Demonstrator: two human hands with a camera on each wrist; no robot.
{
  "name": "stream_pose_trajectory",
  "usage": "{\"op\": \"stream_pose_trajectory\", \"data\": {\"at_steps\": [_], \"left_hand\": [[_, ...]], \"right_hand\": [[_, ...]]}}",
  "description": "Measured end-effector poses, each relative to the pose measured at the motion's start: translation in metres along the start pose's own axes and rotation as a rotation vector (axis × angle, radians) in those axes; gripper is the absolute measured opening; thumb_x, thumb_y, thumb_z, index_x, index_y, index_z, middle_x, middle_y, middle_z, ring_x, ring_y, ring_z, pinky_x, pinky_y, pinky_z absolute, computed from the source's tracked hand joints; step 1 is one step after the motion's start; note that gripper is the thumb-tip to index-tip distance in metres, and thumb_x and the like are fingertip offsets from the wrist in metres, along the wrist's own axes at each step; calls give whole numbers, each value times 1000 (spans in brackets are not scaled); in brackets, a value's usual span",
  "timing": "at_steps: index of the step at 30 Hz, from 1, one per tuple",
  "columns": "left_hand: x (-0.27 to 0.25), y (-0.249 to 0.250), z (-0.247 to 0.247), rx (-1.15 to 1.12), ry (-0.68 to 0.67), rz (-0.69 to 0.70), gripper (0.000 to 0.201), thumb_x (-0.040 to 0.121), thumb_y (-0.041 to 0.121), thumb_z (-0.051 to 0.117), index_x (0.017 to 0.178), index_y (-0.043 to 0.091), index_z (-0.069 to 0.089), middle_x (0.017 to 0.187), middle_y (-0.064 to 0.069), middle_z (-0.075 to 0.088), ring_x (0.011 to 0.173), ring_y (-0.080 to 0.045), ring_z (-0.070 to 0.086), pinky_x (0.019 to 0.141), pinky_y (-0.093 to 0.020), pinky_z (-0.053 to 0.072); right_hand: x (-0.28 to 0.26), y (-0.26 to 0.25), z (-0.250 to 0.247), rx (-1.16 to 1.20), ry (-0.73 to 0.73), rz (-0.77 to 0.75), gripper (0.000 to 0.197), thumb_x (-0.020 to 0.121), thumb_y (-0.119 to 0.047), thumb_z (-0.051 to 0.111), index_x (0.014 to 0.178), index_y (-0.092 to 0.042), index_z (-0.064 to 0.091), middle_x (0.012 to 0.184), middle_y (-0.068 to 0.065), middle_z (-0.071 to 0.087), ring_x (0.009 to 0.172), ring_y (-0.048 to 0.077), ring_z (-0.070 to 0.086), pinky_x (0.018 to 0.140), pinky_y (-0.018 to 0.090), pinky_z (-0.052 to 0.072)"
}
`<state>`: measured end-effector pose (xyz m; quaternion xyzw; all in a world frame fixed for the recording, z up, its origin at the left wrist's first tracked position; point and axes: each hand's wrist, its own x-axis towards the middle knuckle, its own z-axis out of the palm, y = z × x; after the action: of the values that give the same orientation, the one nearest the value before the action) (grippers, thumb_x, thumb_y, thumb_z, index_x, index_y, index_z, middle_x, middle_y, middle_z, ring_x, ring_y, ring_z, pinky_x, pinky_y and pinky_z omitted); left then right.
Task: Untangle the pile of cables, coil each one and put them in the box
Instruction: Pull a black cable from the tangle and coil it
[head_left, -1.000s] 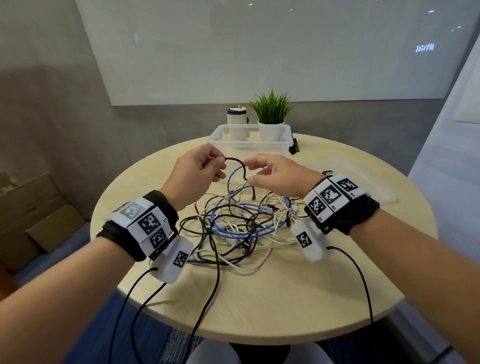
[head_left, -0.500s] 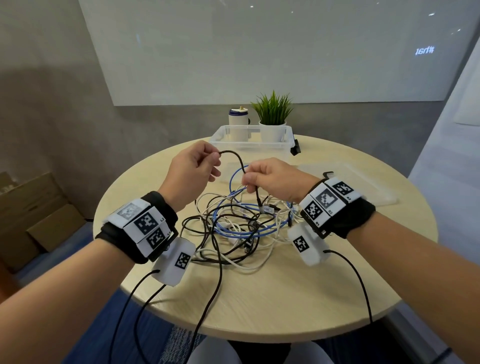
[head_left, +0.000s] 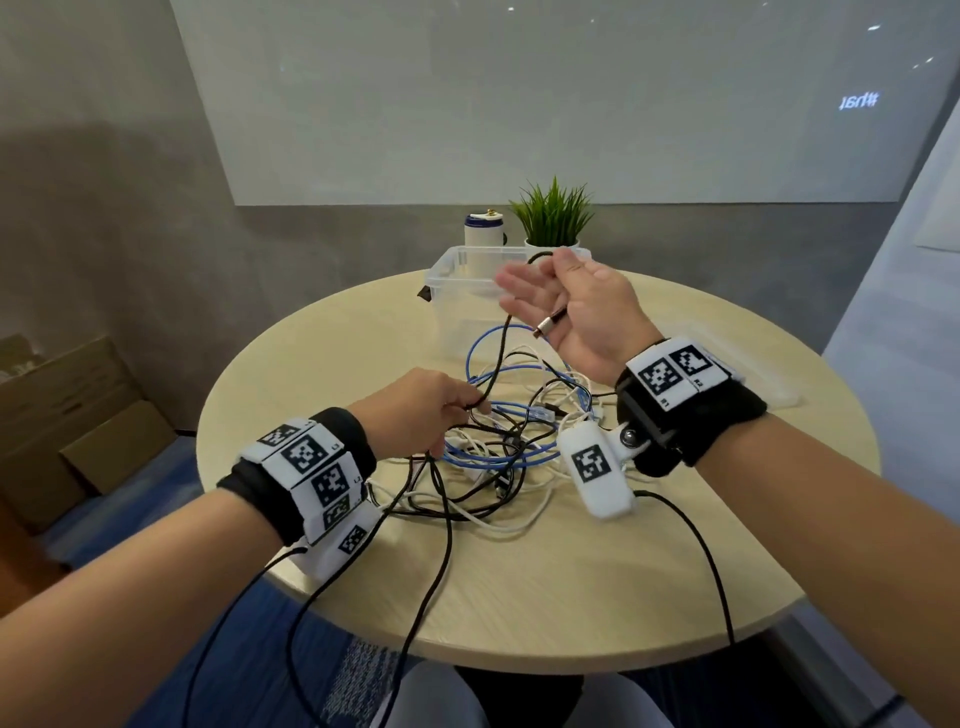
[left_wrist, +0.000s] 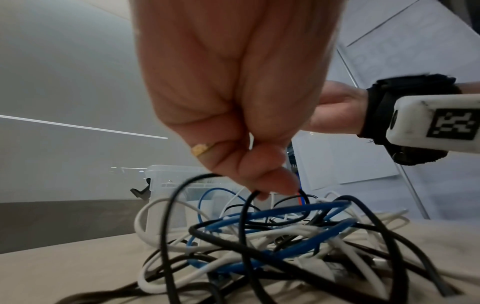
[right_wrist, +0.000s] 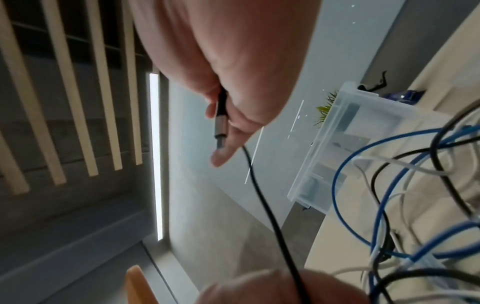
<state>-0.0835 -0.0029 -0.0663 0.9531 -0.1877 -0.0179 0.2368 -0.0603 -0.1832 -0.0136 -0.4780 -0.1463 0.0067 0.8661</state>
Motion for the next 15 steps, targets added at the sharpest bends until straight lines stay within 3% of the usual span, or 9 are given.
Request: {"op": "stream_pose_trajectory", "data": {"at_steps": [2, 3, 6, 8, 10, 12, 15], "left_hand": [[-3, -3, 0, -14, -33, -4, 24, 96, 7, 45, 101, 21, 64, 71, 2, 58, 47, -9, 57, 45, -12, 41], [-4, -4, -1, -37, -35, -4, 23, 95, 7, 44, 97, 21, 63, 72, 1, 58, 47, -8, 57, 45, -14, 42], [-6, -4, -7, -136, 56, 11, 20, 95, 6, 46, 88, 21, 58, 75, 0, 59, 47, -4, 59, 49, -18, 49], [-5, -1, -15, -178, 173, 36, 14, 95, 9, 48, 87, 17, 57, 74, 0, 61, 46, -2, 59, 49, -16, 47], [-4, 4, -24, -237, 276, 47, 13, 96, 10, 47, 88, 15, 55, 77, -2, 62, 45, -5, 59, 45, -17, 46], [-2, 8, -32, -296, 367, 37, 10, 97, 10, 45, 93, 10, 54, 81, -3, 62, 42, -8, 58, 41, -18, 45], [-1, 10, -41, -326, 468, 2, 10, 98, 11, 43, 97, 9, 54, 83, -5, 62, 39, -8, 57, 38, -16, 42]], "right_hand": [[5, 0, -5, -134, 78, -62, 25, 103, -21, 36, 90, -7, 52, 111, 19, 61, 109, 26, 61, 91, 37, 53], [8, 1, -8, -334, 121, -112, 22, 102, -21, 40, 94, -9, 55, 108, 17, 61, 107, 24, 61, 92, 36, 51], [7, 2, -15, -962, 111, -201, 24, 101, -23, 42, 107, -9, 60, 85, 9, 63, 72, 16, 57, 69, 31, 48], [5, 4, -16, -1226, 10, -157, 27, 101, -22, 39, 111, -8, 60, 102, 16, 65, 73, 20, 55, 69, 30, 42], [1, 7, -14, -1353, -107, -72, 27, 102, -18, 36, 107, -6, 59, 103, 16, 64, 75, 12, 57, 61, 20, 38], [-4, 12, -9, -1344, -189, -25, 25, 103, -19, 34, 100, -9, 57, 81, 6, 64, 57, 1, 54, 51, 17, 36], [-9, 13, -5, -1347, -267, -54, 36, 102, -34, 36, 88, -12, 62, 54, -14, 47, 47, -1, 42, 53, 17, 33]]}}
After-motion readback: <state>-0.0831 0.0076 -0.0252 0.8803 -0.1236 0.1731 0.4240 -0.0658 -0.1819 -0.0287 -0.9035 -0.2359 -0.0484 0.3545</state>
